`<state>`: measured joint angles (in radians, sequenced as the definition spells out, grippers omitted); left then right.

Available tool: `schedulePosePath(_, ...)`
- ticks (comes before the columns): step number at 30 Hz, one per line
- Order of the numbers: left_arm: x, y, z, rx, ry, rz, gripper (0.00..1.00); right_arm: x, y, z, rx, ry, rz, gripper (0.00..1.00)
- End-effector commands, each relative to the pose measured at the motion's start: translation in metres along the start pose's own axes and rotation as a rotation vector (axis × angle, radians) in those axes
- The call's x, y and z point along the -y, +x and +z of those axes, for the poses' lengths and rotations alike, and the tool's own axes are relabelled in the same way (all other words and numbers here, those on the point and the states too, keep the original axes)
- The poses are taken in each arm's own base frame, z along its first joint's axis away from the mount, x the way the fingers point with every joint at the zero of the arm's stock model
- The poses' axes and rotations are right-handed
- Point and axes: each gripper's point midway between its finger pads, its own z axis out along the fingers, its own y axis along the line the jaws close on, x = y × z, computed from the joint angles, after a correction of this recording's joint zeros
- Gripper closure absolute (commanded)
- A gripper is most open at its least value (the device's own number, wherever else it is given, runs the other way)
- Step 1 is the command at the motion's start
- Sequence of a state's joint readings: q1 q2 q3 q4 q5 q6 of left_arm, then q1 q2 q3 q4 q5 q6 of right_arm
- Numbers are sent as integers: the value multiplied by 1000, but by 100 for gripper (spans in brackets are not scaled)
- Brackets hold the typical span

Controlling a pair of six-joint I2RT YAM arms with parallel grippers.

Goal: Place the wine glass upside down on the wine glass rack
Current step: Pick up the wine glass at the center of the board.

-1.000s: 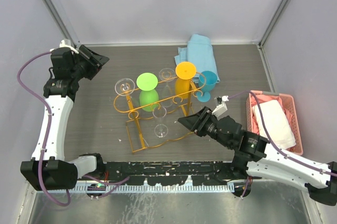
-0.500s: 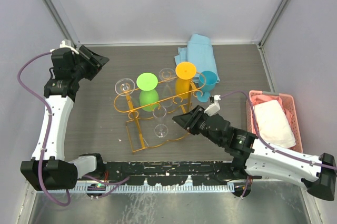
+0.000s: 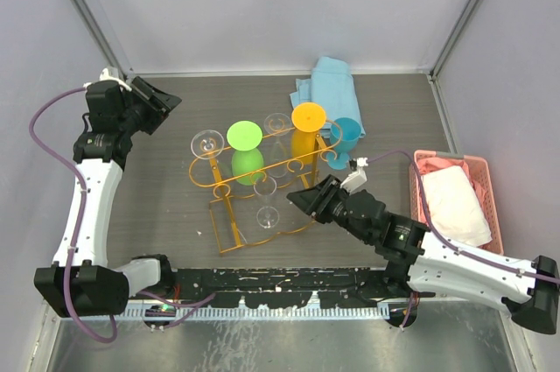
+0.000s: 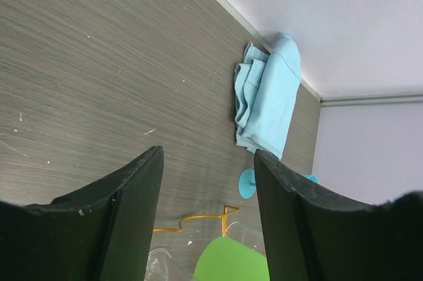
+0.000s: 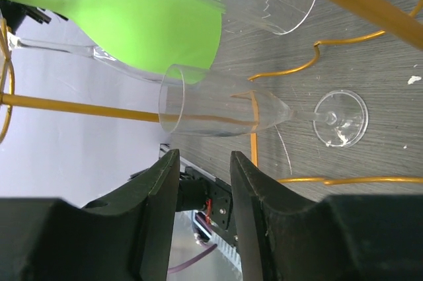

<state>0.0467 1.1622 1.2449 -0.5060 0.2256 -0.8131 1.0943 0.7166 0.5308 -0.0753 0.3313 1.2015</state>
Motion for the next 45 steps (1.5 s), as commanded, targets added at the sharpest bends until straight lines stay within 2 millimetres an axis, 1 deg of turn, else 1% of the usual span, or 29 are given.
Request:
schedulePosePath(1,13,-13,-9,65,45,46,41,3,2,-4,4,-27,-90,57)
schedulePosePath(5,8,-12,-10,69,32,56,41,37,15,-3,-37,37,-213,55)
schedulePosePath(11,-1,-7,-11,72,11,67,41,76,28,-3,-65,87,-365,54)
schedulePosePath(13,-3,-6,-11,73,6,73,41,84,30,-2,-68,97,-406,54)
schedulePosePath(18,-5,-6,-13,84,8,87,41,95,36,3,-73,96,-493,54)
schedulePosePath(21,-7,-4,-13,90,11,89,41,97,41,8,-77,88,-553,54)
schedulePosePath(28,-12,2,-13,80,12,84,41,95,66,21,-112,68,-694,54)
schedulePosePath(33,-14,5,-17,74,7,93,41,91,73,27,-95,30,-703,54)
schedulePosePath(40,-15,11,-19,61,16,90,41,81,88,37,-84,19,-797,54)
schedulePosePath(45,-16,12,-22,71,21,99,41,84,93,48,-49,41,-866,54)
